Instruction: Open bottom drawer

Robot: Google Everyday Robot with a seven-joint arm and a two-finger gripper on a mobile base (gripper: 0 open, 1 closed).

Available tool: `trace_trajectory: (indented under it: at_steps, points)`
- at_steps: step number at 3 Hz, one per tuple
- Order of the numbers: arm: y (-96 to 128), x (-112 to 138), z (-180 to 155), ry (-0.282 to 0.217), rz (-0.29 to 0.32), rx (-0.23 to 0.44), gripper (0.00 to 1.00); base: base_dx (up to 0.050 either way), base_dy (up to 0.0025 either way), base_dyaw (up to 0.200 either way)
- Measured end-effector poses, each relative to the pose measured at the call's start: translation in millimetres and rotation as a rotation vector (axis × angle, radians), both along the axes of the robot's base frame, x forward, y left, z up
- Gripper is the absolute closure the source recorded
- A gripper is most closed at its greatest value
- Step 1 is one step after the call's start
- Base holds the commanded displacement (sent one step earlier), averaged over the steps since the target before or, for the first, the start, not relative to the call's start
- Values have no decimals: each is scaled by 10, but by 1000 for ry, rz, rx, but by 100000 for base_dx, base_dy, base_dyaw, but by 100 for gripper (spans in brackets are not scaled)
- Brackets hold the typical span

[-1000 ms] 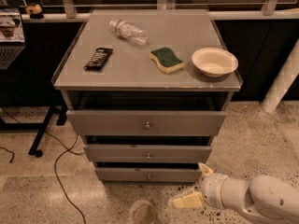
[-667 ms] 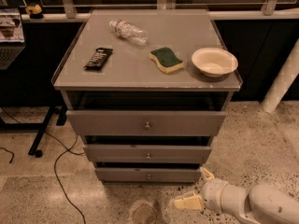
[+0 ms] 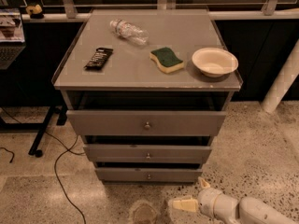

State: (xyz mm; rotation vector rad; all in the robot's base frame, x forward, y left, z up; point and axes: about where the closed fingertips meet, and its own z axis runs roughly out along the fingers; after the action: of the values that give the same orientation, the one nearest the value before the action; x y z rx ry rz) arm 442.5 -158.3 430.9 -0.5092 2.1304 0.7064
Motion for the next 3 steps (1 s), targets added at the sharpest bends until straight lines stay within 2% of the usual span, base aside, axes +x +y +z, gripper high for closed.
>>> trace_trajectory:
  at_steps: [1, 2, 3]
  points:
    - [8, -1, -28, 3, -1, 4, 0, 0, 0, 0]
    - [8, -1, -28, 3, -1, 4, 19, 0, 0, 0]
    - [8, -1, -28, 3, -1, 4, 42, 0, 0, 0]
